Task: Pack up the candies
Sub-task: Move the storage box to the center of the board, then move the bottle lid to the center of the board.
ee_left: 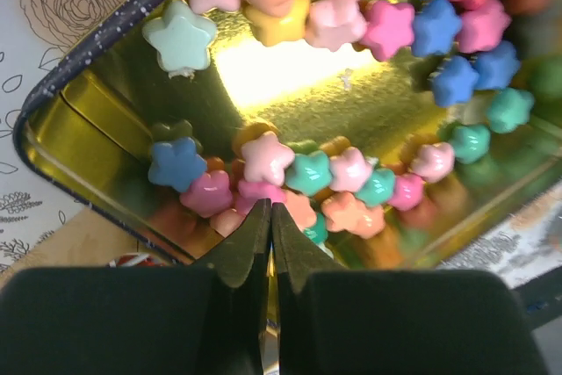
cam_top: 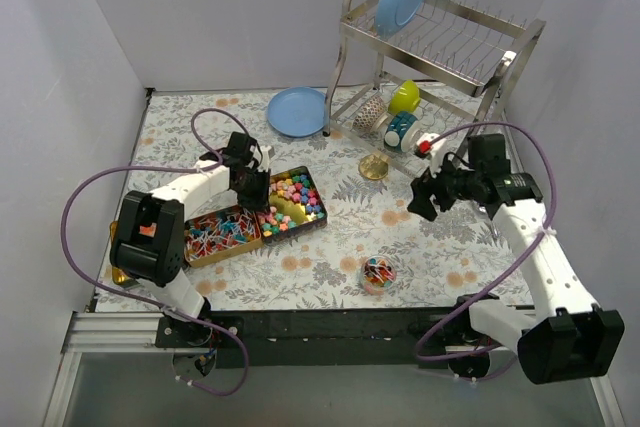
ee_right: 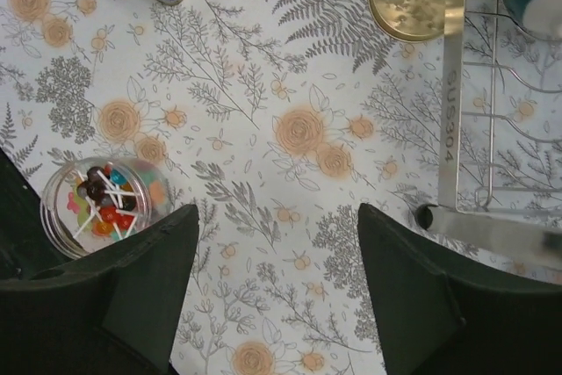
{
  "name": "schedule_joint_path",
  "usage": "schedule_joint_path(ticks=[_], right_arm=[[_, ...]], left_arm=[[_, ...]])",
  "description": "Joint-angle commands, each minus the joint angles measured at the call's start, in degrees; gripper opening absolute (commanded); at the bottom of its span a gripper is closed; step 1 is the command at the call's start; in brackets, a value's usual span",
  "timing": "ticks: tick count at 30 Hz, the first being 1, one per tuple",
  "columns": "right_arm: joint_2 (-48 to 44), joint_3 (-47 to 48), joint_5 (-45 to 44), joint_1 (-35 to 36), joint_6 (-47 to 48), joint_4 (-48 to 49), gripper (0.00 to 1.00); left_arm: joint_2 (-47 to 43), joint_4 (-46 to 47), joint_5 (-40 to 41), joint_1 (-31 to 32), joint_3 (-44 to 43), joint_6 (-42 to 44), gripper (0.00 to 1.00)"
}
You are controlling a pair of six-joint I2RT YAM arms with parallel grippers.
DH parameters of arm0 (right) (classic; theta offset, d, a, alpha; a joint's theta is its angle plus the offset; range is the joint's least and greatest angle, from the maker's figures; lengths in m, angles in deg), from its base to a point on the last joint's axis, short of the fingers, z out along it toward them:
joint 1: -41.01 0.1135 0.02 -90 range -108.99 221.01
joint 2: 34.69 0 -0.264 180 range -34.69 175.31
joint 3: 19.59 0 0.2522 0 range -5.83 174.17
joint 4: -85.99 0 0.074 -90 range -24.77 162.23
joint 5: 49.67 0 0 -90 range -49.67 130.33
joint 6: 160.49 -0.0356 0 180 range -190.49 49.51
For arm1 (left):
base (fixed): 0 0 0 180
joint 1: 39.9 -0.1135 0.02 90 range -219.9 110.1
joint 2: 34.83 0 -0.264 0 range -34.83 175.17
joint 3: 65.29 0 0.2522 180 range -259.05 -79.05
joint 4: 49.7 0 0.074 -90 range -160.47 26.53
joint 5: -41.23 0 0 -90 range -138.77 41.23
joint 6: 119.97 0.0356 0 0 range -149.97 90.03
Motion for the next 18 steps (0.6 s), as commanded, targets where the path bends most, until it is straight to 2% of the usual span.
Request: schedule_joint_path(ticks=[1,2,4,5,7,10,14,18], right_arm=[[6.5,5.4,-7.3,7.4,0.2,8.2,0.69],[10.6,6.8,-8.0,8.6,1.2,8.8,0.49],[14.3,10.7,-10.6,12.2,2.7,10.2,0.33],[17.6,11.7,-11.9,13.7,5.4,10.7,0.18],[20.7,14.6,-16.8,18.5,9.1,11.8,0.02],[27.9,19.2,-22.3,23.2,15.3,11.0,0.01],[37.9,24.0,-29.0,25.3,16.2,12.4,0.01],[42.0,25.1,-36.5,26.4,15.8,18.0,0.01]], left_arm=[[-8.7,-0.6,-5.9,-1.3,-4.1,-1.1,0.0],[-9.9,0.1,-7.2,-1.3,-4.9,-2.2,0.0],[-14.0,3.2,-9.7,-1.4,-6.3,-3.3,0.0],[-14.9,4.1,-9.9,-1.4,-6.6,-4.0,0.0],[-17.0,5.4,-10.2,-1.5,-7.7,-6.0,0.0],[-18.7,5.3,-10.5,-2.1,-8.9,-7.1,0.0],[-20.7,5.0,-9.0,-4.4,-8.8,-6.4,0.0],[-22.0,4.2,-8.7,-6.4,-8.5,-6.2,0.0]])
